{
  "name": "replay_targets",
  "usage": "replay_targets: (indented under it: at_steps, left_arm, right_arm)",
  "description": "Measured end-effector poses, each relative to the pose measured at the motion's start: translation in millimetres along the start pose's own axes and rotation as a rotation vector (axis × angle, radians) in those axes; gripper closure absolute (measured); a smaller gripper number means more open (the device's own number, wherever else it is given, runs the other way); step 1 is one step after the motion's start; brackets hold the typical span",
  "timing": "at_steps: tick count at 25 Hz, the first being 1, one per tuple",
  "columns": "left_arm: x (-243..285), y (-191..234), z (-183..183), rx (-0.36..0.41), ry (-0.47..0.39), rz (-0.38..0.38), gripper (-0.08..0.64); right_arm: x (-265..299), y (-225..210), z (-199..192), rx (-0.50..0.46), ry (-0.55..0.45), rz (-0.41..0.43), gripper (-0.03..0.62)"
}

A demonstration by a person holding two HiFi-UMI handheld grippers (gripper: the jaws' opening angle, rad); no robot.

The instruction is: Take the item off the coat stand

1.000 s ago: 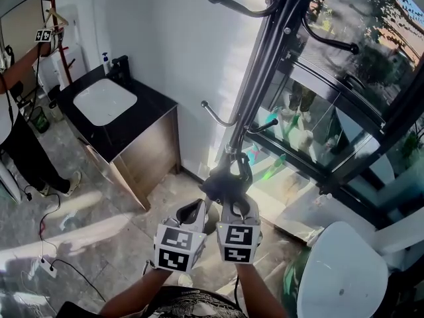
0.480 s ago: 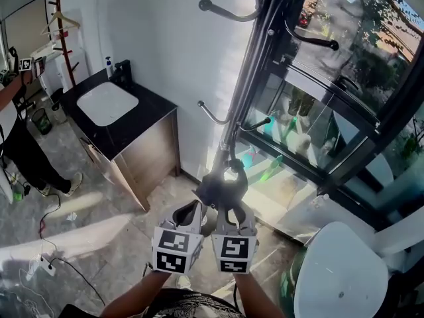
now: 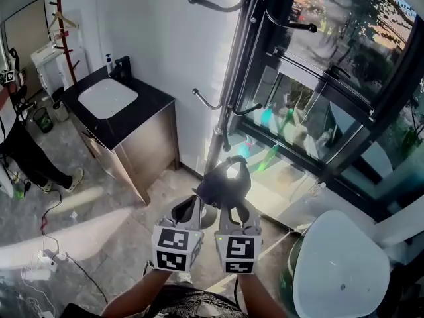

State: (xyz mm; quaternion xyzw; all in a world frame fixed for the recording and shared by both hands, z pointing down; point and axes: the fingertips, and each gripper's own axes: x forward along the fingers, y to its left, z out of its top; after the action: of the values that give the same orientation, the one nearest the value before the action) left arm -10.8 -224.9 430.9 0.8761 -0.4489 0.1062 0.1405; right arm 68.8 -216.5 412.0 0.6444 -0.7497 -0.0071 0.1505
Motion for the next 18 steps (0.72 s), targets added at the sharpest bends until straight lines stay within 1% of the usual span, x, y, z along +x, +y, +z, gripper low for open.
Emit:
replay_targets:
  at_steps: [5,11,18]
  left_arm:
    - [-13,-24,-7,0.019,0.010,-0.014,0.560]
    - [-27,-48,-9,0.075,0.001,-0.017,0.560]
    - [-39,-74,-14,0.074,0.004,-0.041,0.560]
  right_arm:
    - [-30,-8,0,0.026,-0.005,-0.012,0.571]
    - [-64,-18,0,0.052,-0.012,-0.037,0.571]
    - [-97,-25,-1,0.063,-0.018,-0.052,0.571]
